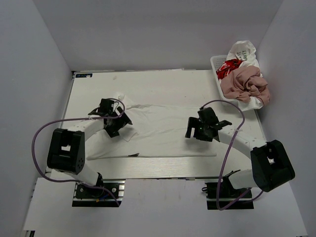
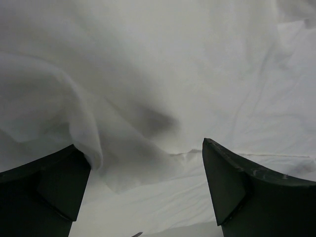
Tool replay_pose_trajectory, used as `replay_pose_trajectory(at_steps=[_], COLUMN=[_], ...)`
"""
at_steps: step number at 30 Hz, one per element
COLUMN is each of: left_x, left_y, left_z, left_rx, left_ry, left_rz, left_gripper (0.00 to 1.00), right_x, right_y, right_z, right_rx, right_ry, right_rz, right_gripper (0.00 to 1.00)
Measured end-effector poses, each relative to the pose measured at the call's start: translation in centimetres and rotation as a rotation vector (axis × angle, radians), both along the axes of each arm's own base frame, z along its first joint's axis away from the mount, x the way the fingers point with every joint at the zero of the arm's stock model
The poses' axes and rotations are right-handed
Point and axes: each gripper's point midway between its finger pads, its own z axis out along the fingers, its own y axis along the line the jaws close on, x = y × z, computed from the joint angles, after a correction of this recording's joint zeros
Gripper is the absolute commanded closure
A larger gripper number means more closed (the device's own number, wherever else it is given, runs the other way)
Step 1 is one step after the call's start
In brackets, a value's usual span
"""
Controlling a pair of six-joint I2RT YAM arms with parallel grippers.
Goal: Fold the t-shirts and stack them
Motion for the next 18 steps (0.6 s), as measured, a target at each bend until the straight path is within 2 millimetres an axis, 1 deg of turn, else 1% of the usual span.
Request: replay_pose_trajectory(at_steps=[4, 9, 12, 14, 16, 17, 18], left_x=[2.7, 6.8, 9.9, 12.7, 15.0, 15.9, 16.3], left_y=[-0.4, -0.7, -0.9, -1.1, -1.0, -0.8, -0.4], left_z=[0.7, 2.1, 2.9, 3.6, 4.6, 5.4, 6.0], left_rx=[0.012, 0.017, 0.014, 0.024, 0.049, 0.069, 0.092], left_ry=[-0.033, -0.097, -0.134, -0.152, -0.179, -0.198, -0.213], left_rz=[0.003, 0.024, 0.036, 0.034, 0.036, 0.040, 0.044], left_gripper=[0.00, 0.00, 0.00, 0.00, 0.00, 0.00, 0.00], right_x=[0.1, 0.1, 0.3, 0.4, 0.4, 0.6, 0.7], right_y=[-0.1, -0.3, -0.5, -0.8, -1.0, -1.2, -1.3], right_z=[-0.1, -0.4, -0.4, -0.4, -0.4, -0.3, -0.3], right_rx=[-0.002, -0.011, -0.020, -0.033, -0.044, -0.052, -0.061], right_ry=[-0.006, -0.007, -0.014, -0.019, -0.021, -0.025, -0.030], right_rz=[-0.010, -0.019, -0.027, -0.036, -0.045, -0.051, -0.058], right_gripper=[0.10, 0.10, 0.10, 0.10, 0.10, 0.10, 0.10])
